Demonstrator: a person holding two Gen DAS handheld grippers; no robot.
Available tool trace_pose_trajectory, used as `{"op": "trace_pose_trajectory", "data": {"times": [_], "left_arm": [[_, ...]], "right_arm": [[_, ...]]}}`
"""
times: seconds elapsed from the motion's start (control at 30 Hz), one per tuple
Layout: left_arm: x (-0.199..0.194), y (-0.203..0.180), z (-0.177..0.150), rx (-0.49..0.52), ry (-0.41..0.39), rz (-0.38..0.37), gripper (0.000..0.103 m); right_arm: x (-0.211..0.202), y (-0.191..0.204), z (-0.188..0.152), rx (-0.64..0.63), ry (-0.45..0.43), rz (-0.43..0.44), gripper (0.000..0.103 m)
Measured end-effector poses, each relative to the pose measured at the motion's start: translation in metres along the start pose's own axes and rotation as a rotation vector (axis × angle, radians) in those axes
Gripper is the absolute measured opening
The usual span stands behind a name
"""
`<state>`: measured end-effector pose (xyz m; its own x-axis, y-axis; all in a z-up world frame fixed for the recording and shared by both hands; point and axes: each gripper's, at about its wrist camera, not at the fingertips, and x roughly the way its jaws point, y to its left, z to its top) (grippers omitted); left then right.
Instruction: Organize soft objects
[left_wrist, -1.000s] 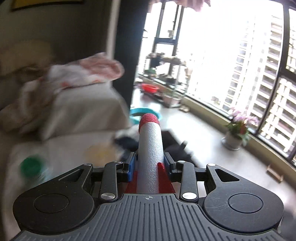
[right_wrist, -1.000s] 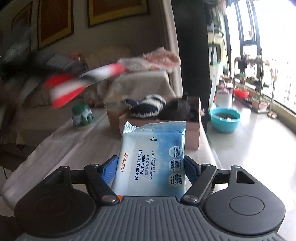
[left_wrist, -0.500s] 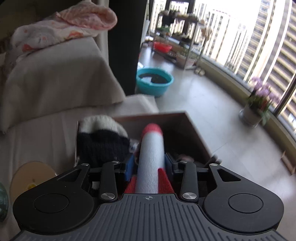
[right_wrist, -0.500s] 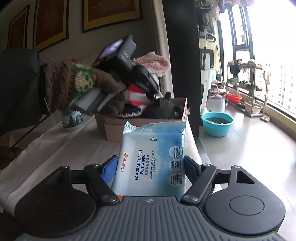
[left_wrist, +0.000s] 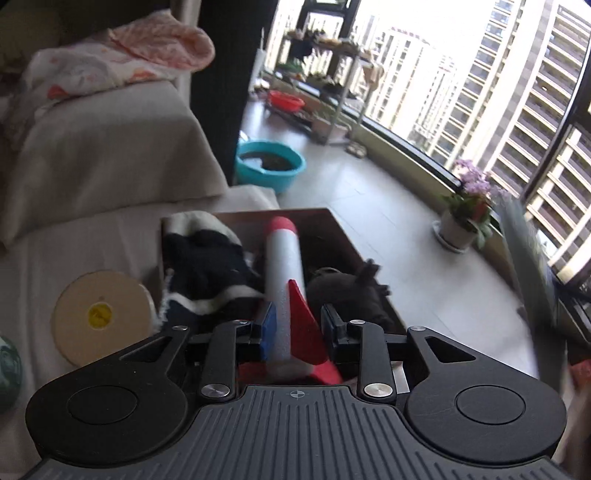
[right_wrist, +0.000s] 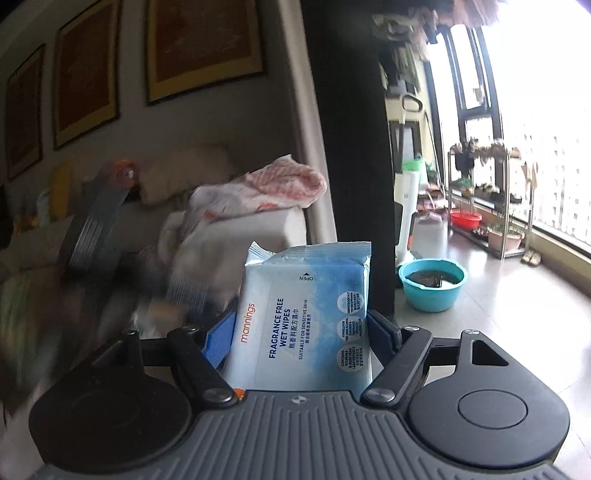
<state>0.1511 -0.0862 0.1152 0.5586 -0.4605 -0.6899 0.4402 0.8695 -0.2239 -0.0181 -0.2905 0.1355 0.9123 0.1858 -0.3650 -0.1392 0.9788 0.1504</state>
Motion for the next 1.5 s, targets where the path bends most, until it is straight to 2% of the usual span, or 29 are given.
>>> {"op": "trace_pose_trajectory", "data": {"times": [0.13,0.23,0.33,0.43,0.5,0.57,0.73,0.87,1.0,1.1,1.2,1.3,1.4,1.43,1.5], "left_arm": [[0.004,0.008,-0.003,-0.015,-0.030,-0.001,0.032],[0.002,0.010,-0.007,-0.010,-0.056,-0.024,0.032],[-0.002,0.013,-0.012,0.013,-0.076,-0.021,0.034],[0.003,0.020,-0.021,0.009,-0.068,-0.047,0.037],[0.007,0.023,-0.025,0.018,-0.070,-0.062,0.038],[0.007,0.026,-0.029,0.020,-0.089,-0.087,0.039],[-0.001,0.021,-0.033,0.070,-0.141,-0.114,0.043],[-0.022,0.030,-0.032,0.033,-0.179,-0.141,0.041],[-0.061,0.045,-0.038,0.018,-0.248,-0.093,0.041],[-0.094,0.060,-0.059,0.013,-0.268,-0.035,0.041],[-0.115,0.071,-0.094,0.016,-0.238,0.065,0.041],[-0.122,0.077,-0.134,0.010,-0.212,0.194,0.041],[-0.115,0.081,-0.175,-0.015,-0.190,0.311,0.041],[-0.109,0.084,-0.183,-0.041,-0.170,0.329,0.041],[-0.095,0.088,-0.196,-0.099,-0.121,0.316,0.044]], "right_arm": [[0.069,0.000,0.062,0.031,0.097,0.014,0.075],[0.129,0.013,0.077,0.009,0.175,-0.026,0.075],[0.189,0.022,0.062,0.012,0.298,-0.036,0.075],[0.243,0.017,0.030,0.086,0.483,-0.040,0.075],[0.254,0.010,0.018,0.151,0.503,-0.013,0.075],[0.252,0.005,0.018,0.191,0.504,-0.004,0.075],[0.248,0.012,0.026,0.148,0.495,-0.045,0.076],[0.223,0.015,0.037,0.142,0.437,-0.068,0.077],[0.186,0.024,0.052,0.127,0.349,-0.041,0.077],[0.149,0.039,0.052,0.124,0.279,0.001,0.079],[0.107,0.066,0.030,0.079,0.217,0.001,0.085],[0.079,0.098,-0.017,-0.007,0.203,-0.097,0.086],[0.079,0.116,-0.066,-0.069,0.261,-0.141,0.086],[0.084,0.119,-0.079,-0.067,0.294,-0.136,0.086],[0.097,0.121,-0.100,-0.051,0.371,-0.098,0.086]]}}
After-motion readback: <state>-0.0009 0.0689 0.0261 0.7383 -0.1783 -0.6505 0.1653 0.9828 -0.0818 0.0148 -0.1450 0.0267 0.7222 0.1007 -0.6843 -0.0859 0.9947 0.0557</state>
